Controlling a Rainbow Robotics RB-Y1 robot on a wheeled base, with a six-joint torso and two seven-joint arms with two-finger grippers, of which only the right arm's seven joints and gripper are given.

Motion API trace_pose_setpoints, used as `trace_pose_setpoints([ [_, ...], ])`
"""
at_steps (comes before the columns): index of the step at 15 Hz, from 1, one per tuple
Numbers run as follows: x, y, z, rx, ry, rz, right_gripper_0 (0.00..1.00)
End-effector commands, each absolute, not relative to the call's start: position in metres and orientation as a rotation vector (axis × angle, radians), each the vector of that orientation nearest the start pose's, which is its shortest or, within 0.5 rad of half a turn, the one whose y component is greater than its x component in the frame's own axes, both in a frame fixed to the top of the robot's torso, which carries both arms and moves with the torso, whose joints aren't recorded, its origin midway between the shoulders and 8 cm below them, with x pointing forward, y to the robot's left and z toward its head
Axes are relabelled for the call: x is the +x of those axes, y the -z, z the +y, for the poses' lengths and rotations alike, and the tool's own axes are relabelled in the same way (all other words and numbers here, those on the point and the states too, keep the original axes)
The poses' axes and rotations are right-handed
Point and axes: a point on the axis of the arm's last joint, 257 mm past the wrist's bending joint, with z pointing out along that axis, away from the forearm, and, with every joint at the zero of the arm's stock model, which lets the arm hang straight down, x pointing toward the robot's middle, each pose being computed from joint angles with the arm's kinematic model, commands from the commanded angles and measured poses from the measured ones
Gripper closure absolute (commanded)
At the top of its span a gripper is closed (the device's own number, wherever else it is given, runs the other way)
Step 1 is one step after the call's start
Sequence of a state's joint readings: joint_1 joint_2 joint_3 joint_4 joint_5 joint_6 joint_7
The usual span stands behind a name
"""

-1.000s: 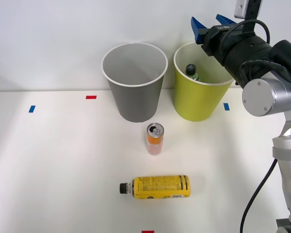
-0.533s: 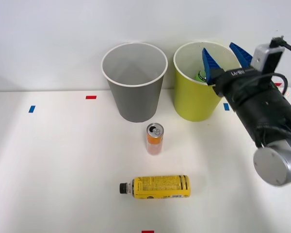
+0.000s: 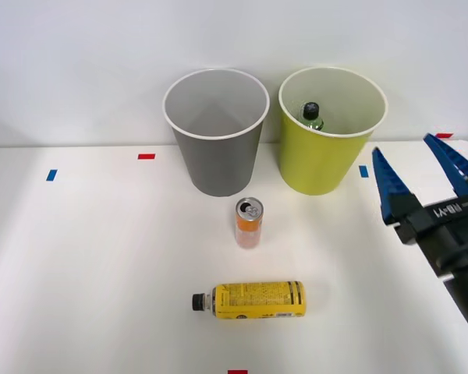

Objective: Put cans in the gray bin, plastic bottles in the light green bin

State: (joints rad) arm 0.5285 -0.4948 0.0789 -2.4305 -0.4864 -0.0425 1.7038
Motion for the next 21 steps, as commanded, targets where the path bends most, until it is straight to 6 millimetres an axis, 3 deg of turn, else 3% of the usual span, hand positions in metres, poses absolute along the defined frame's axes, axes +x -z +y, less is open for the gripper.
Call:
trace_pose_setpoints([
  [1,0.338,0.072,-0.248,-0.164,-0.104,1.323,0.34],
  [8,0.29,0.133,-0.287,0.002,-0.024,1.501,0.35],
  [15,0.269,0.164,-0.295,0.063,0.056,1.579,0.35],
  [17,0.274,0.178,-0.299,0.075,0.079,1.585,0.35],
  [21,0.308,0.201,-0.291,0.064,0.164,1.546,0.35],
])
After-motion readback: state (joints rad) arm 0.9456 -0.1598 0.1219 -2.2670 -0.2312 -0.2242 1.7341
